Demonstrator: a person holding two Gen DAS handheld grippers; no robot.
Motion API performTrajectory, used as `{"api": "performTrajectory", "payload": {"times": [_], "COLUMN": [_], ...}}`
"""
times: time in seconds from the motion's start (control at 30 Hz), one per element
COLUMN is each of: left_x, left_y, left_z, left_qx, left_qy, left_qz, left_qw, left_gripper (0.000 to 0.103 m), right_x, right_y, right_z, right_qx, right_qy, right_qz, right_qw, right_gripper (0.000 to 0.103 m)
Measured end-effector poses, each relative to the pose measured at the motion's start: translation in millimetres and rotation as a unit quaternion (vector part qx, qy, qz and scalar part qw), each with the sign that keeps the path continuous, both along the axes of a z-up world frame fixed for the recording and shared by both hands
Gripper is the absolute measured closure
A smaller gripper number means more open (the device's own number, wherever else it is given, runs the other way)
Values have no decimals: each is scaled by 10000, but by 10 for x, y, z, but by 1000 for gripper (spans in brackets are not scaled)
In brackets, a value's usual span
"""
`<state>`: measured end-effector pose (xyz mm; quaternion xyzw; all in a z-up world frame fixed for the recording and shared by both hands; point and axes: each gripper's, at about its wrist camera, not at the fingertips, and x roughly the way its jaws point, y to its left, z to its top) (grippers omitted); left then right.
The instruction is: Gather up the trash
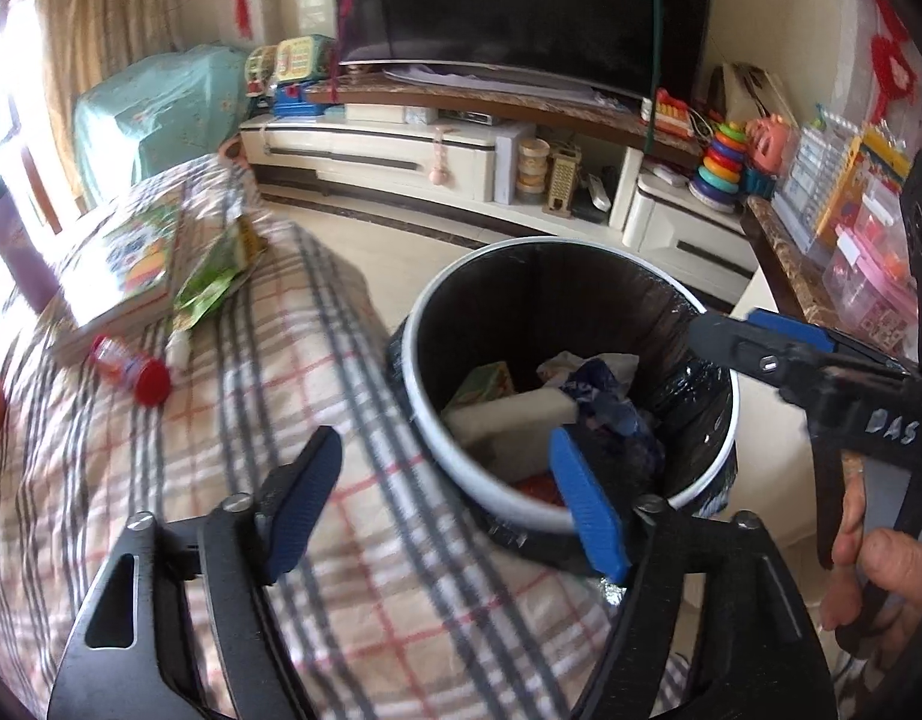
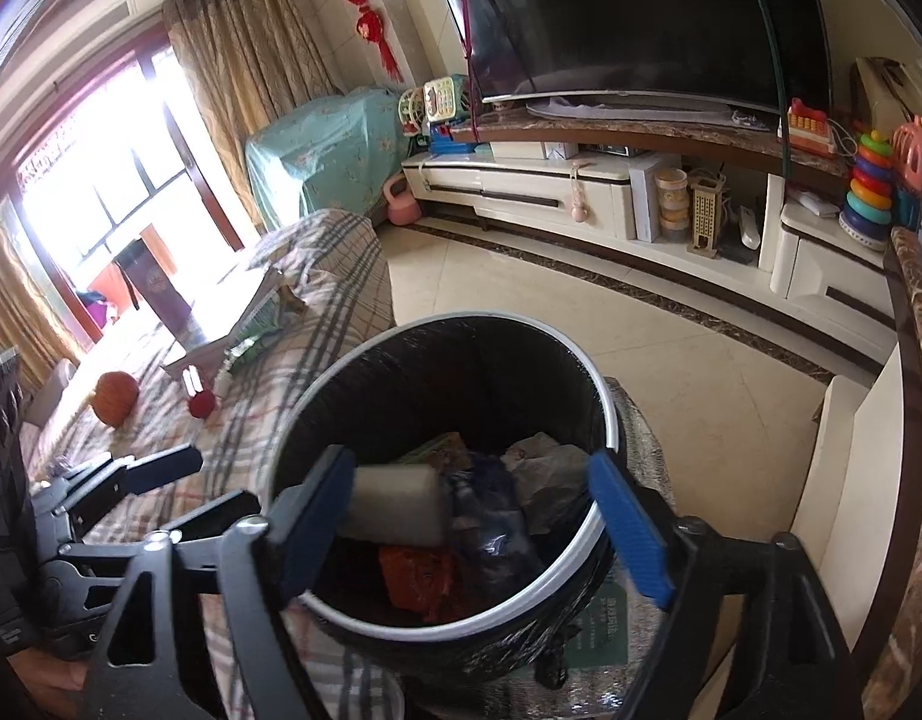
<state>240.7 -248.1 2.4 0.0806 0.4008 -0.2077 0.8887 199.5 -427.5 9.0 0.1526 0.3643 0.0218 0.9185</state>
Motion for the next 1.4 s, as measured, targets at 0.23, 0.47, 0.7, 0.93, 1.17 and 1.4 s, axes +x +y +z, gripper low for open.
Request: {"api": "performTrajectory", "payload": {"times": [0.23,0.47,0.7,0.93,1.17,1.4], "left_x": [-327,-720,-1071,-1508,-1907,-2042], "left_y": [468,883,1197,1341,1329,1362], "left_z": [-34,-46,-126,-13,121,86], "left_qx": [-516,-759,-926,-1032,-831,-609], "left_qy": [94,-225,-406,-1016,-1865,-2108], "left_qz": [442,779,1070,1206,1398,1626], "left_qw": [9976,9938,9891,9821,9689,9620], "left_gripper": [21,17,17,10,0,0], "right_x": [-291,-738,-1065,-1382,-1649,-1689], "right_y": [163,515,745,896,1056,1152], "right_z": [12,59,105,225,357,159], "right_qx": [421,256,-102,-489,-1070,-1281], "right_qy": [-172,-700,-1147,-1561,-2026,-1907], "right_qz": [-87,-154,-235,-292,-420,-339], "right_qw": [9989,9971,9931,9861,9725,9727], "right_gripper": [3,2,1,1,0,0]}}
